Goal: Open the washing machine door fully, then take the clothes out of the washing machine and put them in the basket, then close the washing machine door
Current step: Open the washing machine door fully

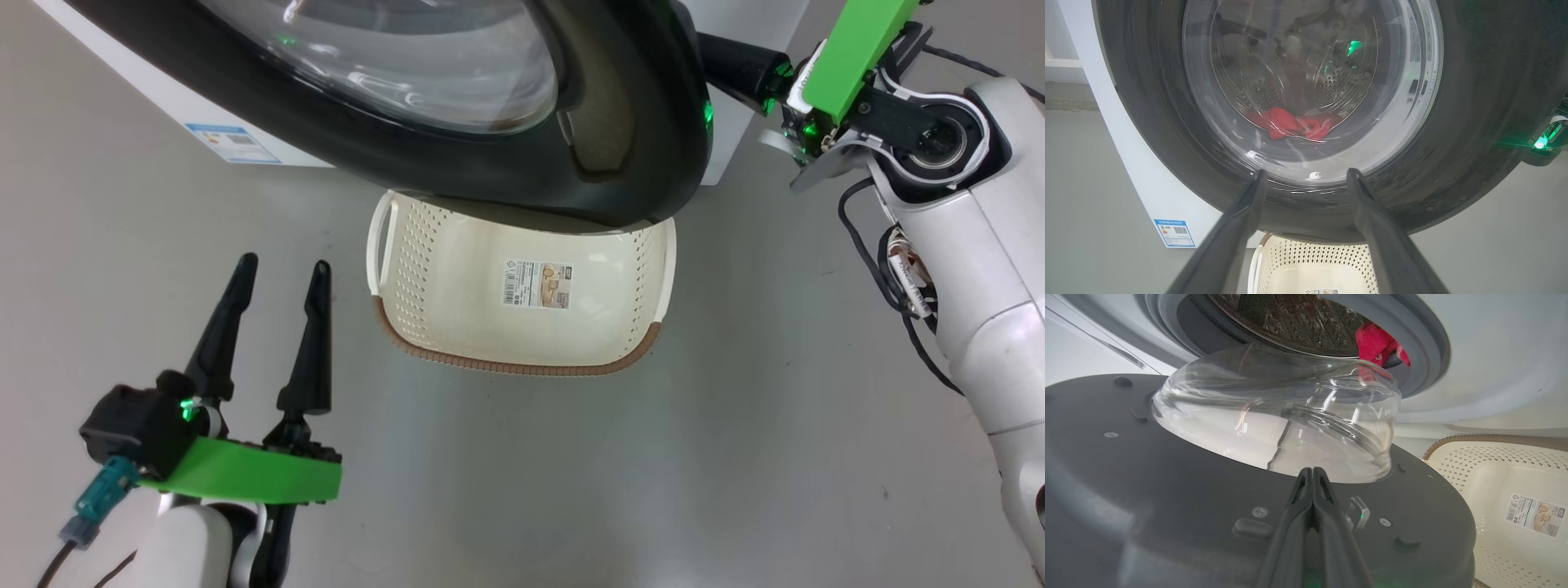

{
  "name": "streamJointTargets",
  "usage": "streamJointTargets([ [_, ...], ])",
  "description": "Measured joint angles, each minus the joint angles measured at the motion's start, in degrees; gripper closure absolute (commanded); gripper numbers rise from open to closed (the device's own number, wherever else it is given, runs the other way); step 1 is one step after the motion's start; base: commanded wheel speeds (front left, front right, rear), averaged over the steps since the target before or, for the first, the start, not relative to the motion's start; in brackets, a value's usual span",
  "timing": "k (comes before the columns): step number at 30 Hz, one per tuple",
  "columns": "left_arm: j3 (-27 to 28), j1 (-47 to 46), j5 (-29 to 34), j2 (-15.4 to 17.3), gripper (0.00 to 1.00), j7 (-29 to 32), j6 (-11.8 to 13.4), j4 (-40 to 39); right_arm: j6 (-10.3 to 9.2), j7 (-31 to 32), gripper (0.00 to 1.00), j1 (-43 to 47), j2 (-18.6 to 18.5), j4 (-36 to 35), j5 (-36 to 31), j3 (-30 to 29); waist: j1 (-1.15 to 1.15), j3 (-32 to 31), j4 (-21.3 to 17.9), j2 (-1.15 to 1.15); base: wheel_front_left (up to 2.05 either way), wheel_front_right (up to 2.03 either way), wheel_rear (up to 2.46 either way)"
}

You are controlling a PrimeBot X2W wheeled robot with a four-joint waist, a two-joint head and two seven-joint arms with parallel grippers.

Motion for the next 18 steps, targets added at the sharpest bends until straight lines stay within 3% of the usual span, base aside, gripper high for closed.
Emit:
streamJointTargets([
  [2,0.2,0.1,0.0,0.0,0.00,0.0,0.0,0.0,0.00,-0.7,1.00,0.1,0.1,0.3,-0.2,-0.1,0.00,-0.1,-0.2,0.00,0.00,0.00,0.00],
  [4,0.2,0.4,0.0,0.0,0.00,0.0,0.0,0.0,0.00,-3.0,0.53,0.1,0.4,1.4,-1.1,-0.3,0.00,-0.2,-0.4,0.00,0.00,0.00,0.00],
  [5,0.2,0.6,0.0,0.0,0.00,0.0,0.0,0.1,0.00,-3.7,0.19,0.1,0.4,1.9,-1.7,-0.2,0.00,-0.1,-0.5,0.00,0.00,0.00,0.00],
  [6,0.3,0.7,0.0,0.0,0.00,0.0,0.0,0.1,0.00,-4.7,0.00,0.1,0.4,2.4,-2.5,-0.2,0.00,-0.1,-0.6,0.00,0.00,0.00,0.00],
  [11,0.2,0.8,0.0,0.0,0.00,0.0,0.0,0.3,0.00,-13.6,0.00,0.5,0.2,1.5,-6.2,-0.4,0.00,-0.1,-1.1,0.00,0.00,0.00,0.00],
  [18,0.6,0.8,0.0,0.1,0.00,0.0,0.0,0.5,0.01,-32.2,0.00,7.3,-2.5,-4.3,-14.2,1.2,0.00,-0.8,-2.0,0.00,0.00,0.00,0.00],
])
